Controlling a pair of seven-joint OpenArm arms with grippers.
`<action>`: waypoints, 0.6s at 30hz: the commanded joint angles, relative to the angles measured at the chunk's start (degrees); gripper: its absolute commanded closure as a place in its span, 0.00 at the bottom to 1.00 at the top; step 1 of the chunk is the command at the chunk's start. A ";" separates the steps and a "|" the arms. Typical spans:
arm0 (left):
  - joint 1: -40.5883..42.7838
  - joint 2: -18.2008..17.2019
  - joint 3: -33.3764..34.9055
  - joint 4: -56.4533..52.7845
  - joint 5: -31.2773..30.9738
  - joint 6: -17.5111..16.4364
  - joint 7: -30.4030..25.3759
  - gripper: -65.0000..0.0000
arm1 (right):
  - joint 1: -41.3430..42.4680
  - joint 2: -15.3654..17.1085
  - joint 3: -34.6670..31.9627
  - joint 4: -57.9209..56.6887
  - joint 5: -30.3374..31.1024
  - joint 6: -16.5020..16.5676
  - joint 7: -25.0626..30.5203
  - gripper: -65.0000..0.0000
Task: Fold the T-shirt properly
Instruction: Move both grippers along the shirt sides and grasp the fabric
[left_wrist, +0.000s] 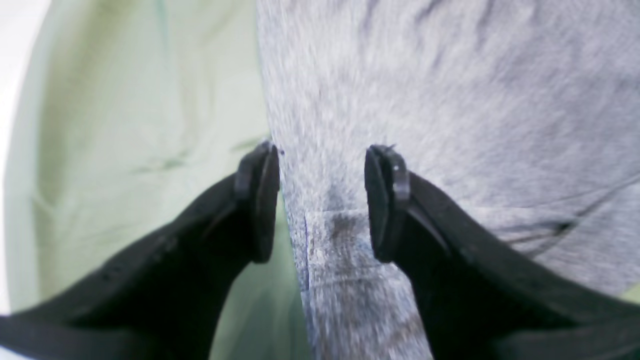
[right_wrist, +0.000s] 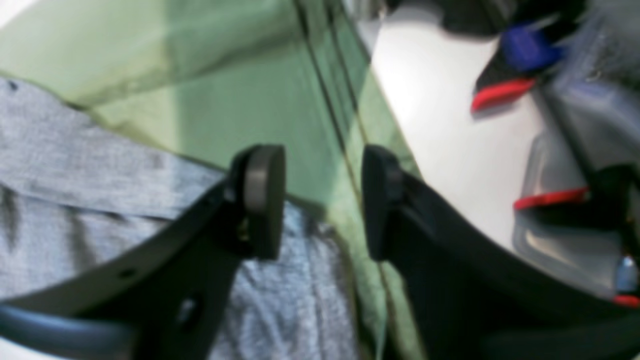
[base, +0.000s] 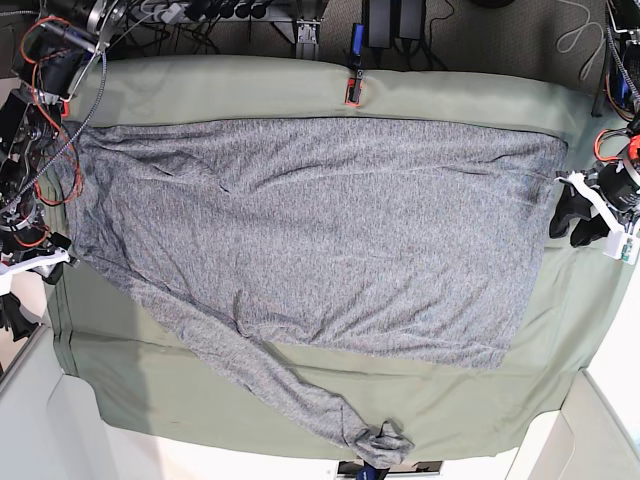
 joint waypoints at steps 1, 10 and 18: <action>-2.69 -1.22 0.66 -0.63 -0.26 0.15 -2.01 0.53 | 2.12 0.92 0.07 -0.81 0.76 0.81 1.18 0.56; -22.05 -1.22 10.12 -21.55 1.44 0.11 -3.80 0.51 | 1.97 0.98 -4.74 -9.88 0.04 2.34 2.27 0.50; -35.60 -0.59 17.79 -36.92 5.44 0.20 -10.43 0.48 | 1.88 0.94 -5.73 -10.03 0.07 2.34 1.75 0.50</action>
